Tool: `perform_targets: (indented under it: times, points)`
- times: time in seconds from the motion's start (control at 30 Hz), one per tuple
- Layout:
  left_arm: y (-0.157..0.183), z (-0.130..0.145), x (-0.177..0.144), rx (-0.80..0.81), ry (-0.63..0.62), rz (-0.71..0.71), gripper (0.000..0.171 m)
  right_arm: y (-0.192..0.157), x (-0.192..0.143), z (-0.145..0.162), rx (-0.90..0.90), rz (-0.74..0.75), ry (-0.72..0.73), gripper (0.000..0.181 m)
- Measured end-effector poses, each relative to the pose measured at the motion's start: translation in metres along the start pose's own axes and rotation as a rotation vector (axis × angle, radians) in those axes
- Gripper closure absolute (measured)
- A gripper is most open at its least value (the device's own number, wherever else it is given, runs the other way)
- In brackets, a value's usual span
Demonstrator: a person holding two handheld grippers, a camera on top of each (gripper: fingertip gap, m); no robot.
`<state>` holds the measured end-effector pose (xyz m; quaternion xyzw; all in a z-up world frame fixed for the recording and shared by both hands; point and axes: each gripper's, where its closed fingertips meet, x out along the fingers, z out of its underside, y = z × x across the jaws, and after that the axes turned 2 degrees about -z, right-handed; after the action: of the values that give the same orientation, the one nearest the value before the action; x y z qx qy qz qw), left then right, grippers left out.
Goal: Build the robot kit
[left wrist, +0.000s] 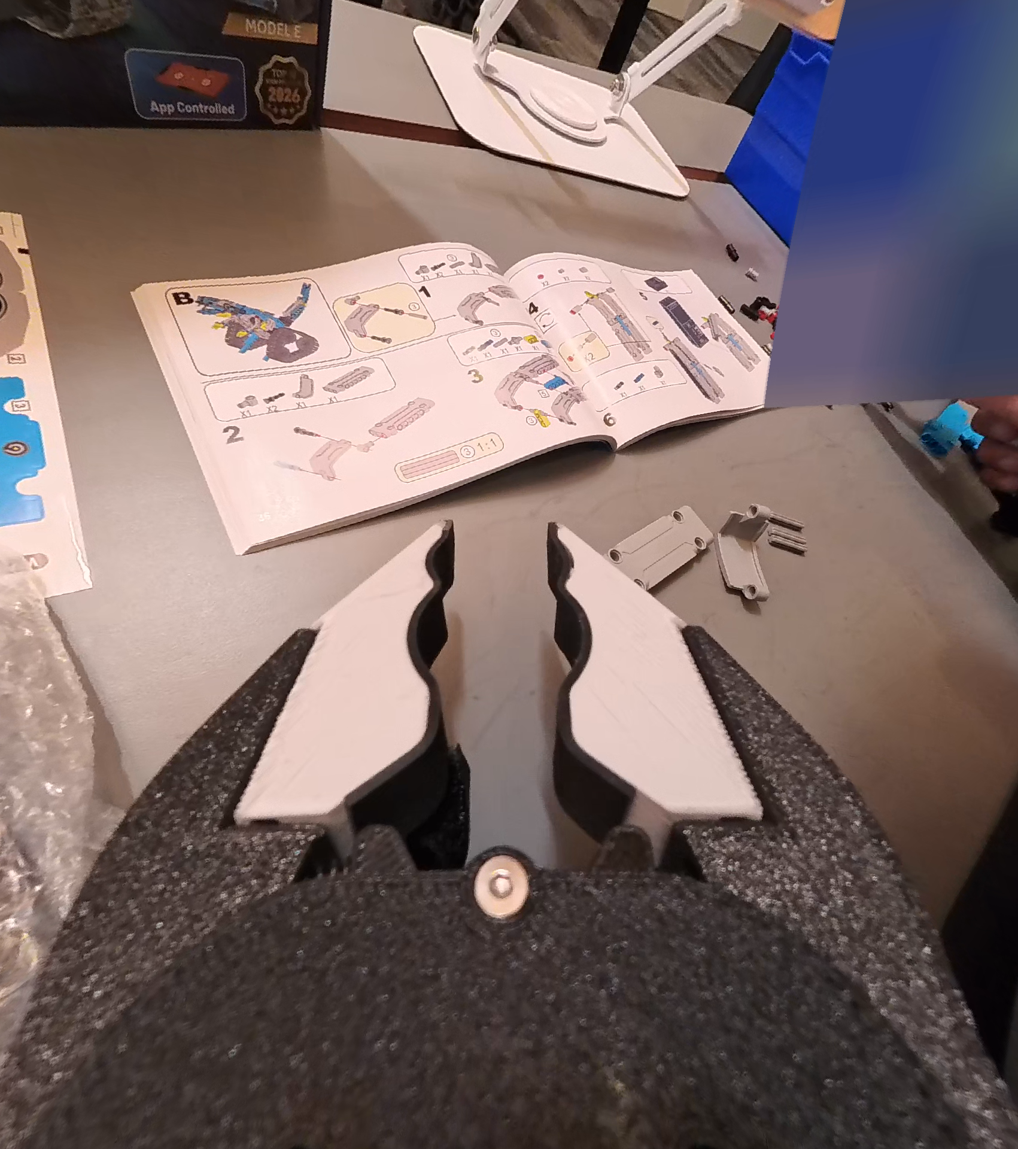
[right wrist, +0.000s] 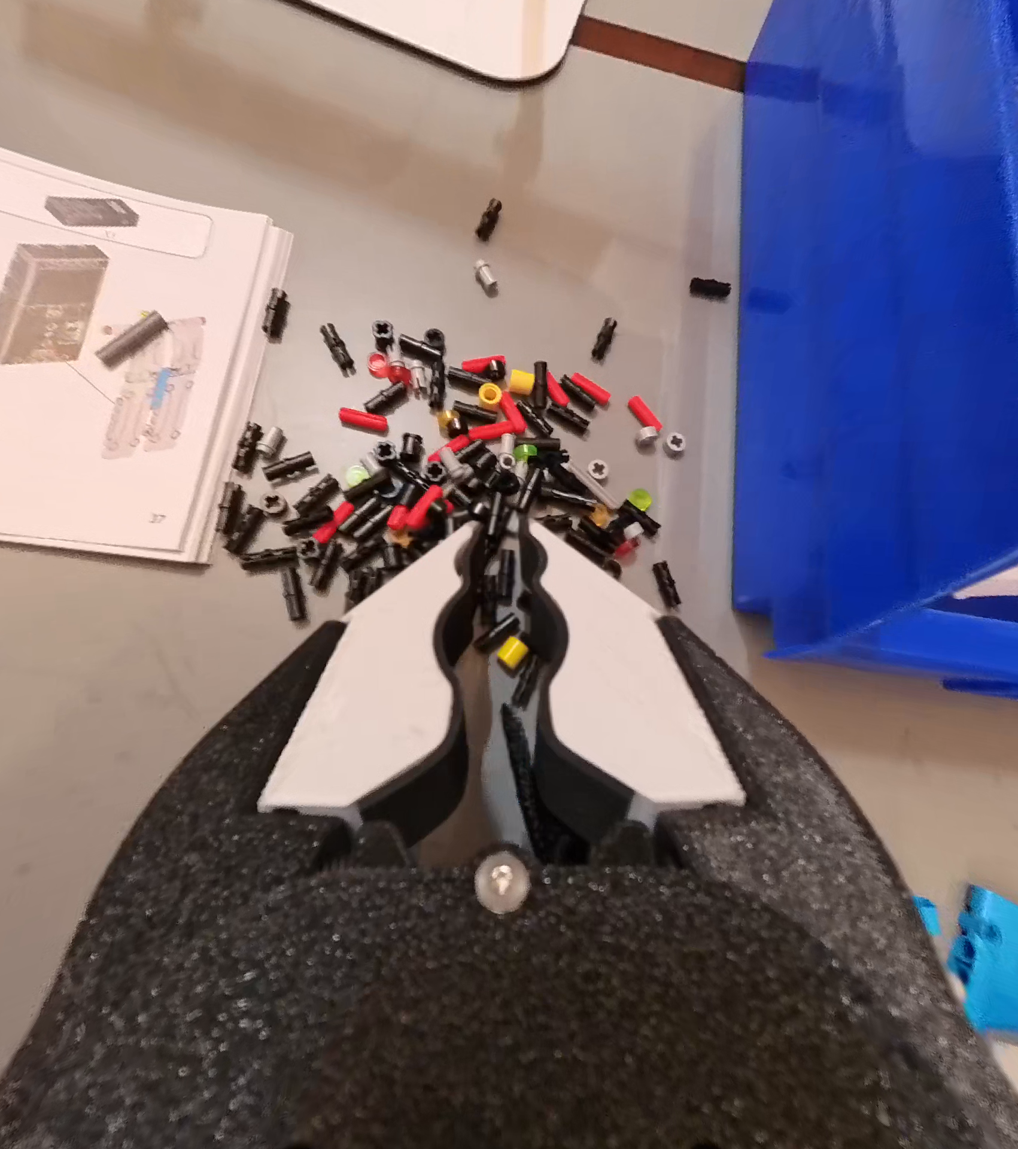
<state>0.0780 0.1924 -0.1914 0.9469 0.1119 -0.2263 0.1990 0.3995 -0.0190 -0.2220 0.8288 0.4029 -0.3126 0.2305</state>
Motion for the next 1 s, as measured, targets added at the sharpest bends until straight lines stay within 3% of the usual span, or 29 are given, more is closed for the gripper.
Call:
perform_targets:
  times: [0.13,0.23,0.5,1.0]
  points:
    - [0.000,0.000,0.000,-0.002,0.000,0.001,0.143,0.009,-0.002,0.003,0.003,0.031,-0.007,0.172]
    - [0.000,0.000,0.000,0.000,-0.002,0.000,0.143,-0.008,-0.006,-0.007,0.010,-0.048,0.049,0.172]
    - [0.002,0.001,0.001,-0.001,-0.004,0.007,0.143,-0.027,0.002,0.002,0.006,-0.126,0.003,0.176]
    - [0.000,0.002,0.002,-0.013,-0.009,0.009,0.143,-0.013,-0.009,-0.002,-0.002,-0.061,0.040,0.176]
